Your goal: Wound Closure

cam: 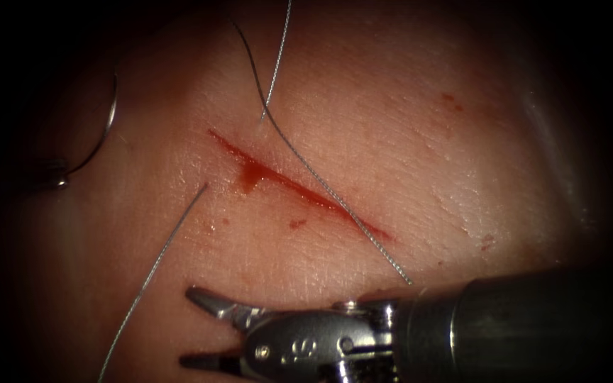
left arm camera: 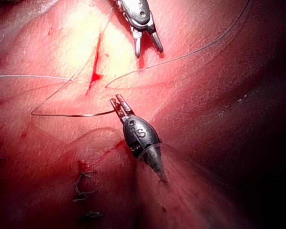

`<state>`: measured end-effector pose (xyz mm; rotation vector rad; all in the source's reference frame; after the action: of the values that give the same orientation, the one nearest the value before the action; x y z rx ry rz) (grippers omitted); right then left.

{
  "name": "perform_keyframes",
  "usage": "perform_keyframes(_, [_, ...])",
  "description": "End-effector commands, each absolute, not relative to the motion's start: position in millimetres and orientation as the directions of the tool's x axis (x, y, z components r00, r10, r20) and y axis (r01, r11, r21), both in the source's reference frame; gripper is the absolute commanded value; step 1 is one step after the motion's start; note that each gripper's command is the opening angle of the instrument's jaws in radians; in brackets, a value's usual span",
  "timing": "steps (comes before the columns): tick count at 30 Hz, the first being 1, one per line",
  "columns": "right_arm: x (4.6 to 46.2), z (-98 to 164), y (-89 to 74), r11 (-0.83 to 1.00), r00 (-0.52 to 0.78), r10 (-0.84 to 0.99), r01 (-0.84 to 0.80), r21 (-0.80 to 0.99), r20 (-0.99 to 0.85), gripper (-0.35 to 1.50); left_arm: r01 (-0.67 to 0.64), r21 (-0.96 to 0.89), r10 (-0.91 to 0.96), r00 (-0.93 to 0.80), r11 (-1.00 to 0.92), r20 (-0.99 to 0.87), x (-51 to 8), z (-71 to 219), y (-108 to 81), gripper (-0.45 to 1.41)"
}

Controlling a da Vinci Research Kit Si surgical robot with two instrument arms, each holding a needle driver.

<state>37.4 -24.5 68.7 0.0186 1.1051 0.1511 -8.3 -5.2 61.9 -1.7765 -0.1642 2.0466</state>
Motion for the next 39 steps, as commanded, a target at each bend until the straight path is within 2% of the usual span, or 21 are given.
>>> perform_keyframes(1, [36.3,70.0,-23.9,0.986,0.456,0.144,-0.140,0.089,-0.878,1.18,-0.235,-0.360,0.389,-0.092,-0.903,-0.917,-8.9,62.6,-5.9,-0.45])
perform_keyframes(6, [36.1,72.3,-21.0,0.980,0.465,0.161,-0.182,0.085,-0.870,1.16,-0.234,-0.359,0.387,-0.091,-0.904,-0.917,-9.1,62.7,-6.1,-0.45])
perform_keyframes(23, [44.1,77.8,-16.6,0.971,0.469,0.172,-0.231,0.068,-0.866,1.06,-0.231,-0.359,0.388,-0.093,-0.904,-0.917,-9.0,62.7,-6.0,-0.45])
perform_keyframes(25, [44.6,78.0,-16.5,0.970,0.468,0.173,-0.236,0.066,-0.867,0.93,-0.230,-0.360,0.388,-0.093,-0.904,-0.917,-8.9,62.7,-6.0,-0.45])
perform_keyframes(26, [44.6,78.0,-16.6,0.971,0.463,0.171,-0.226,0.071,-0.870,0.72,-0.230,-0.360,0.388,-0.093,-0.904,-0.917,-8.9,62.7,-6.0,-0.45])
perform_keyframes(28, [44.6,77.9,-16.8,0.976,0.449,0.168,-0.202,0.083,-0.878,-0.05,-0.230,-0.360,0.388,-0.093,-0.904,-0.917,-8.9,62.7,-6.0,-0.45])
perform_keyframes(30, [44.5,77.7,-16.9,0.976,0.448,0.167,-0.200,0.084,-0.878,-0.33,-0.230,-0.360,0.389,-0.093,-0.904,-0.917,-8.9,62.7,-6.0,-0.45])
perform_keyframes(39, [44.4,76.6,-18.0,0.982,0.433,0.160,-0.164,0.097,-0.887,-0.35,-0.229,-0.360,0.388,-0.093,-0.904,-0.917,-8.9,62.7,-6.0,-0.45])
